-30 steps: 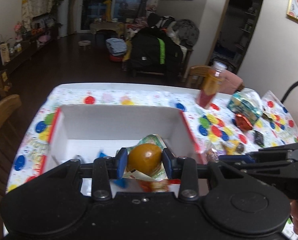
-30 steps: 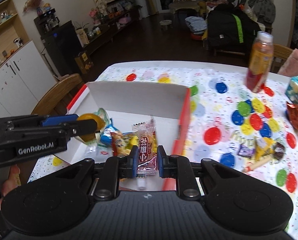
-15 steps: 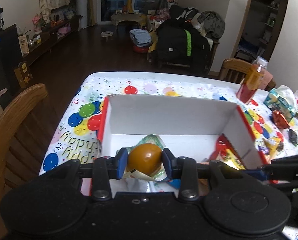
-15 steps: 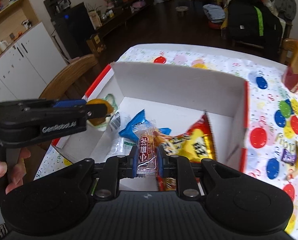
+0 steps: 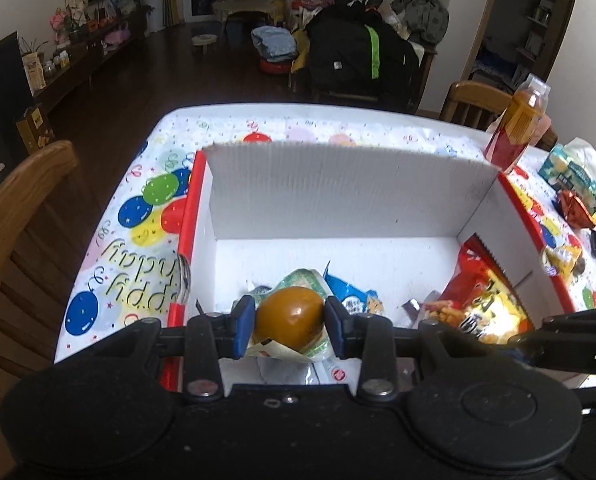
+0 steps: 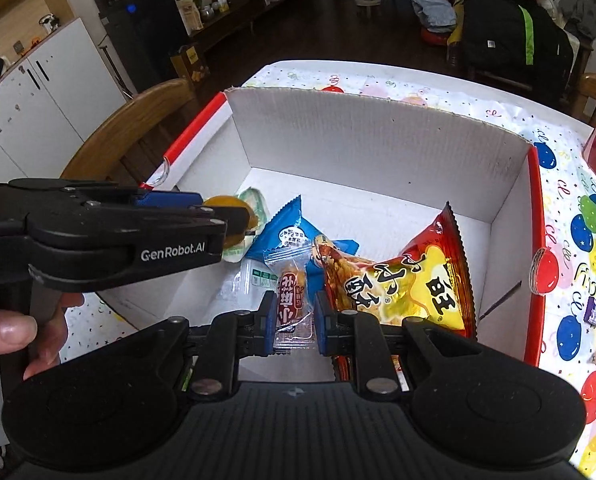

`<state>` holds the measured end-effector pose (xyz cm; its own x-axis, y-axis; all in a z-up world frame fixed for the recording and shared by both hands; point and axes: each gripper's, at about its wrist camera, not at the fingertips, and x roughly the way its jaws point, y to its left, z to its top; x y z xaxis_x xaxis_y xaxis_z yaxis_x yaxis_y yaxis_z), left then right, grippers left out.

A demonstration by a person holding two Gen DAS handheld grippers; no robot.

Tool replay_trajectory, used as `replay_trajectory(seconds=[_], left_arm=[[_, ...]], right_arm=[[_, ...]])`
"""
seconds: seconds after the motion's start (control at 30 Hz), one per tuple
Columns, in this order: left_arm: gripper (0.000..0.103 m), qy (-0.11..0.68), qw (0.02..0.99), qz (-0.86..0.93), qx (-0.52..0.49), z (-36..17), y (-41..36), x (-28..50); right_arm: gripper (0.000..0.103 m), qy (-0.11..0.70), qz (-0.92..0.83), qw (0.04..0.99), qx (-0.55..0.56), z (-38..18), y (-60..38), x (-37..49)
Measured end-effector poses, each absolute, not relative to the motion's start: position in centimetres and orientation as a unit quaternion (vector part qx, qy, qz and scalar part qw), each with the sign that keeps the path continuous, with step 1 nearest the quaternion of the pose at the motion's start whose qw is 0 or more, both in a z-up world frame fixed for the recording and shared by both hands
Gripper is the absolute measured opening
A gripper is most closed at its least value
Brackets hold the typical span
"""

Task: Organize snacks
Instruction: 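Open both tools to drop the orange candy and candy bar into the box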

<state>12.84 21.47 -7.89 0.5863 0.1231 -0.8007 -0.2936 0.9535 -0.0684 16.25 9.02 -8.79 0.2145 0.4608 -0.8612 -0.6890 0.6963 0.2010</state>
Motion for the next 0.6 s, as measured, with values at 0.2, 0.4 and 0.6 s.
replay_trajectory(seconds=[0.2,0.4,0.6], left_arm=[[0.036,0.445,0.884,0.113,-0.086,-8.3,21.2,12.8],[0.038,0.449,0.882,0.116,-0.082,-8.3,21.0,12.8],[0.051,0.442,0.885,0.117,-0.083,-7.6,20.9,12.3]], right_arm=[[0.019,0.502,0.375,0.772,-0.105,-8.8,8.6,16.3],[0.02,0.5,0.381,0.772,-0.093,-8.1,7.8,16.0],[0.02,0.505,0.379,0.772,-0.073,-7.8,6.8,16.0]])
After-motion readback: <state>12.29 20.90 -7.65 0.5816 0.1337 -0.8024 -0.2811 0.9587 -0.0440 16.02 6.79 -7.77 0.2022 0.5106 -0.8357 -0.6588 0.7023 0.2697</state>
